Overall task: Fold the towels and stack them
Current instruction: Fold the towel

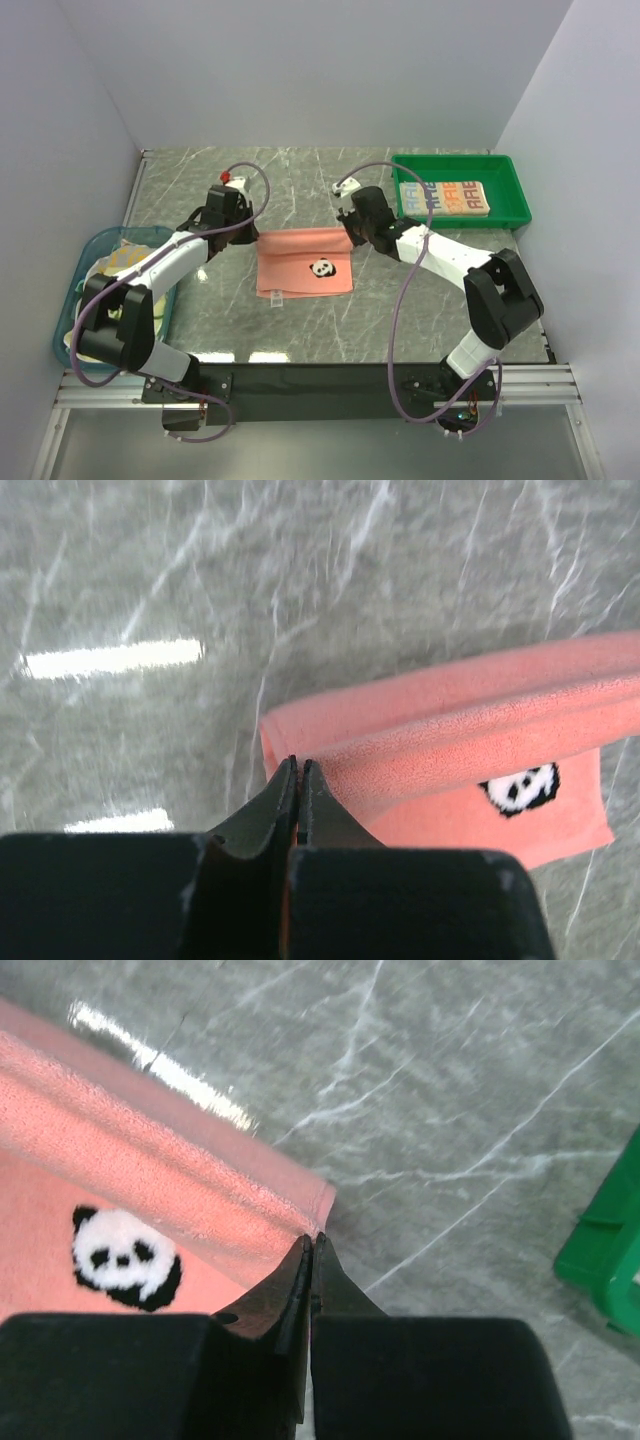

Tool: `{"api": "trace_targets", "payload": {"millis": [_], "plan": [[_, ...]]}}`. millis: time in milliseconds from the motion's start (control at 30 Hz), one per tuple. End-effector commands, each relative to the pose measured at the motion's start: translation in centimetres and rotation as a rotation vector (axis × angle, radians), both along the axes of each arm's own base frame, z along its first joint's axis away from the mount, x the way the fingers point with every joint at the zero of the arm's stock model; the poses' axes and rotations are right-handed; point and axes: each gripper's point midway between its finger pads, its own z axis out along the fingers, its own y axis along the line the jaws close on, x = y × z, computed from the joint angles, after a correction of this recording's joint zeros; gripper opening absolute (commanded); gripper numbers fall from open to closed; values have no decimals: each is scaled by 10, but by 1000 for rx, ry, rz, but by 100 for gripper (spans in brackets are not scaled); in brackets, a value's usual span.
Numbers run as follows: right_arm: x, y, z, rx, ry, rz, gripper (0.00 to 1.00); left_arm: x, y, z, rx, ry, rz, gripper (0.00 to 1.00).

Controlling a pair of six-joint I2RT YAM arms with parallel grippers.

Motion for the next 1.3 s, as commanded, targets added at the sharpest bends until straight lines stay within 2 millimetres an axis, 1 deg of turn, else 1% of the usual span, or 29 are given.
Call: {"api": "trace_targets", "payload": {"millis": [0, 167, 233, 333, 500, 700, 867, 933, 1100, 1200, 1267], "plan": [[-10, -20, 5, -37, -10, -69, 0, -17, 19, -8, 67, 44, 51, 1], [-24, -21, -7, -33, 35, -82, 0, -30, 15, -16, 53, 92, 57, 1], [-31, -21, -14, -42, 67, -85, 0, -37, 11, -23, 44, 127, 56, 2], [-39, -21, -23, -48, 102, -83, 0, -47, 11, -34, 44, 176, 72, 2], [-47, -18, -40, -53, 154, -80, 0, -54, 12, -43, 45, 212, 103, 2], [-52, -15, -52, -68, 193, -81, 0, -56, 19, -48, 87, 231, 132, 4], [-52, -13, -51, -75, 195, -83, 0, -56, 21, -49, 108, 243, 147, 4], [-51, -14, -47, -78, 184, -91, 0, -55, 22, -46, 112, 240, 148, 3], [-51, -15, -35, -82, 163, -93, 0, -51, 23, -27, 107, 208, 160, 3], [-52, -15, -30, -83, 153, -93, 0, -53, 24, -22, 105, 200, 163, 3], [-53, -14, -26, -80, 148, -90, 0, -56, 24, -22, 99, 204, 163, 3]]}}
